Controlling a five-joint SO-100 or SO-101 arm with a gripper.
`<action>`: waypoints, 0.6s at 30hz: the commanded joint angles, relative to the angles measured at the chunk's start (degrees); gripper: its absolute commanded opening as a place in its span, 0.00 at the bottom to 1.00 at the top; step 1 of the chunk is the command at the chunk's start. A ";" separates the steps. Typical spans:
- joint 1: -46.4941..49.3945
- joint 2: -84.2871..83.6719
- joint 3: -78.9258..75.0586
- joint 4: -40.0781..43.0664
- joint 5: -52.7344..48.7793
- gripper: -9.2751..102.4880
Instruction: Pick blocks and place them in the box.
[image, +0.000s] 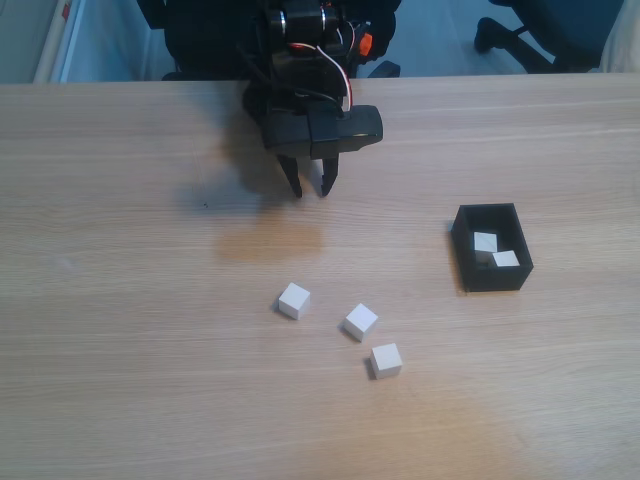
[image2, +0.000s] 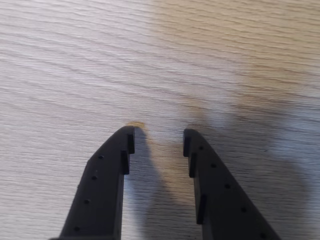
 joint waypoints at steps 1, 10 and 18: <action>7.82 1.58 3.60 3.96 5.45 0.08; 7.82 1.58 3.60 3.96 5.45 0.08; 7.91 1.58 3.60 3.87 5.89 0.08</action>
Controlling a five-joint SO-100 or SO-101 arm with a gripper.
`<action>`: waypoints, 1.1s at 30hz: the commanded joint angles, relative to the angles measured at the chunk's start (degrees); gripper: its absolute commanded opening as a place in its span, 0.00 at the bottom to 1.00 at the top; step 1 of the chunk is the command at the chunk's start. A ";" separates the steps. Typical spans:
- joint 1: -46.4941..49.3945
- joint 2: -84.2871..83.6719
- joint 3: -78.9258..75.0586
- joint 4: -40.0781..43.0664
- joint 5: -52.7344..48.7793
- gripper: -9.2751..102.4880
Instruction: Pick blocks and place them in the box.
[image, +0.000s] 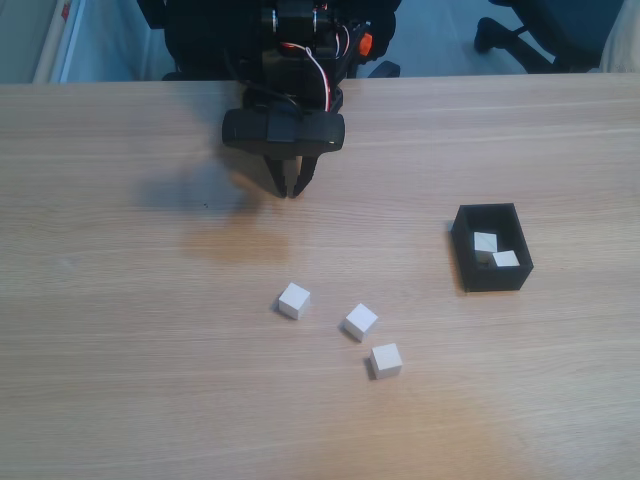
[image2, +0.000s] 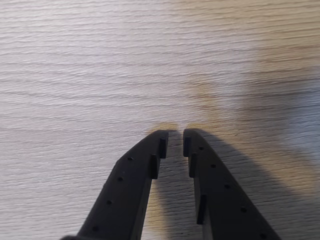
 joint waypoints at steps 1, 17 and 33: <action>0.35 1.58 3.60 3.87 0.53 0.08; 0.18 1.58 3.52 3.87 0.53 0.08; -0.18 -1.67 -4.22 -1.41 1.05 0.08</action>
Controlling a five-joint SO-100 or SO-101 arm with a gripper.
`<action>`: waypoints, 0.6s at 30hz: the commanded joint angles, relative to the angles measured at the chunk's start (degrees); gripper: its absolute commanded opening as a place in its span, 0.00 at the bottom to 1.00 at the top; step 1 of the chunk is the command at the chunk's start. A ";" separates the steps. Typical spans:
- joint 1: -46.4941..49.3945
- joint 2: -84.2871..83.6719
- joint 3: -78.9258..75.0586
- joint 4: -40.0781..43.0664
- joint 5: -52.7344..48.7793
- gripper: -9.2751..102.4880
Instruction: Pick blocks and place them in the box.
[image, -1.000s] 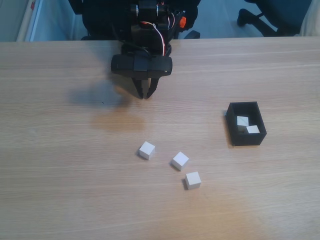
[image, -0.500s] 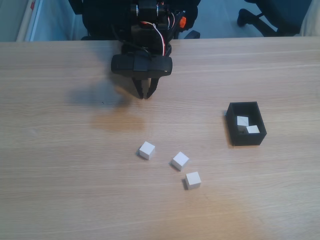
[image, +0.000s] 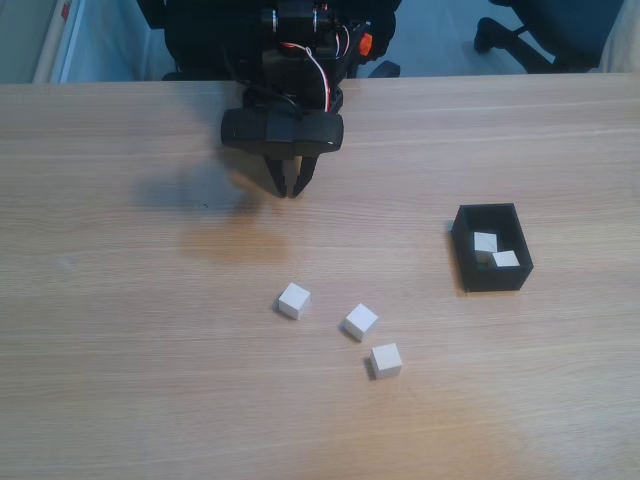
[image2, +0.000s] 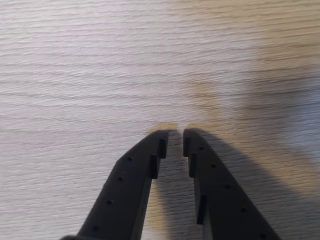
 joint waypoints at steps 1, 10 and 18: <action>-0.35 -2.99 -3.60 -2.81 0.26 0.08; -1.67 -21.36 -16.96 -11.69 2.02 0.08; -1.93 -33.93 -24.08 -18.81 8.09 0.16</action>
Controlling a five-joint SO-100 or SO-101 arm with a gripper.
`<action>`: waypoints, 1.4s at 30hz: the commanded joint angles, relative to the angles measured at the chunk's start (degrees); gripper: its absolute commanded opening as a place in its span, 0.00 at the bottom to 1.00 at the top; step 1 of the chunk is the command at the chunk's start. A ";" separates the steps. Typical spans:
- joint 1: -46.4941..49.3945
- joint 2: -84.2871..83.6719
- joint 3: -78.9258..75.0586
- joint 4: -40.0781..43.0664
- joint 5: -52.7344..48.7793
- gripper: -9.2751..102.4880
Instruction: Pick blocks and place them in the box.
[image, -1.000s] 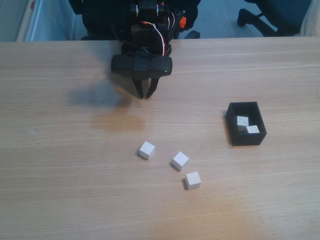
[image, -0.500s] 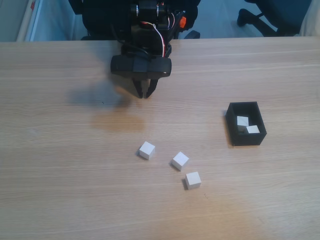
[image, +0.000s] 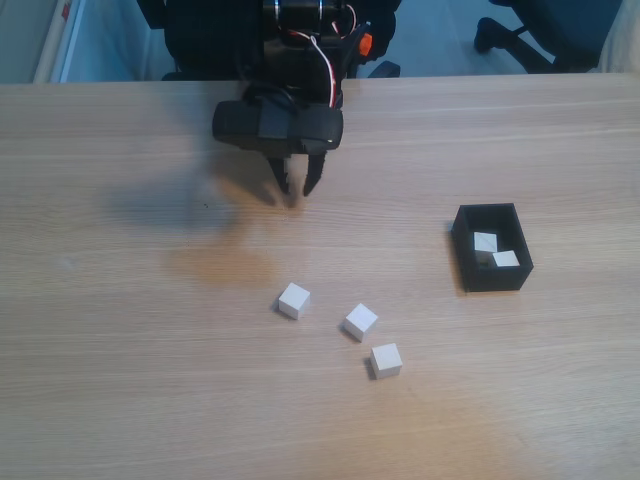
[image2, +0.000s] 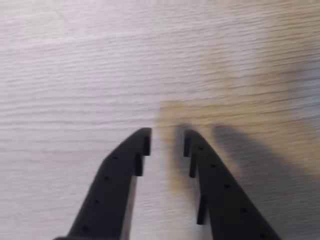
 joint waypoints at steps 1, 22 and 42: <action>-0.09 -4.48 -4.83 -4.57 2.29 0.16; 4.92 -35.16 -12.92 -28.48 1.49 0.23; 4.22 -50.54 -24.43 -32.34 0.79 0.24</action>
